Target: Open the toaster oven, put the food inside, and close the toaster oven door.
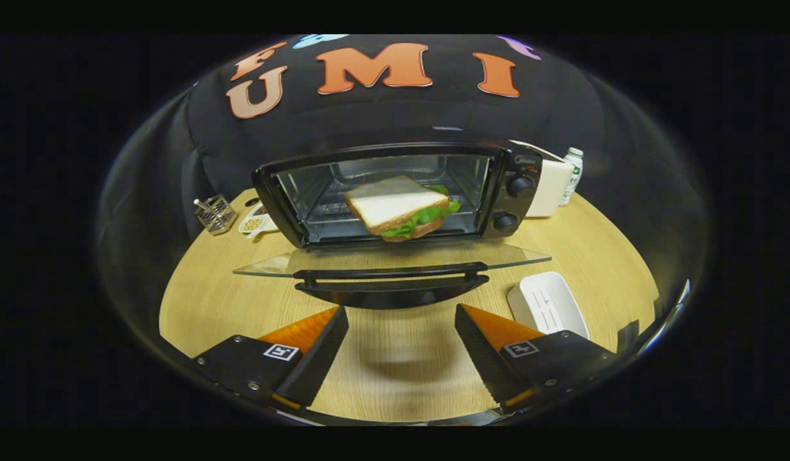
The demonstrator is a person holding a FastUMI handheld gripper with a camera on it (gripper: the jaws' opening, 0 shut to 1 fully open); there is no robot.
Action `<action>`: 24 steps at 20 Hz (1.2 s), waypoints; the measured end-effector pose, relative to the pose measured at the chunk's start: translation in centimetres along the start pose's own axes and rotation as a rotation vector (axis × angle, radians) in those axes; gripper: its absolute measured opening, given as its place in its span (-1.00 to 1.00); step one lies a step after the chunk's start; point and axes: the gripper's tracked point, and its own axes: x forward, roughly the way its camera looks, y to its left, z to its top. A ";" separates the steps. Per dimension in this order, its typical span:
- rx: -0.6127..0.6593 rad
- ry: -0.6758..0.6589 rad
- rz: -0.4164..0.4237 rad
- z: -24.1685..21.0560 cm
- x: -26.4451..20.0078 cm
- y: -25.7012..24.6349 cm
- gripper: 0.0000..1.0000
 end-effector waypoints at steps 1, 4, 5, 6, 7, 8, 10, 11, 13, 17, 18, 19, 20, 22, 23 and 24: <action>0.003 -0.010 -0.002 0.5 -0.5 0.3 0.99; 0.013 -0.028 0.003 2.1 -0.6 0.4 1.00; 0.015 -0.034 0.005 2.5 -0.7 0.4 0.99; 0.018 -0.037 0.006 2.9 -0.7 0.4 0.99; 0.022 -0.039 0.005 3.3 -0.8 0.5 0.99; 0.023 -0.045 0.003 3.7 -0.8 0.5 0.99; 0.019 -0.063 0.001 4.9 -0.7 0.5 0.99; 0.017 -0.072 0.002 5.3 -0.6 0.6 0.99; 0.021 -0.089 0.007 6.5 -0.3 0.6 0.99; 0.041 -0.124 0.009 9.1 0.5 0.4 0.99; 0.046 -0.130 0.010 9.7 0.9 0.4 0.99; 0.050 -0.138 0.012 10.4 1.4 0.4 0.99; 0.054 -0.144 0.013 11.0 1.8 0.3 0.99; 0.059 -0.147 0.016 12.0 2.7 0.3 0.99; 0.058 -0.149 0.015 12.5 3.2 0.3 0.99; 0.043 -0.129 0.018 12.3 3.3 0.5 0.99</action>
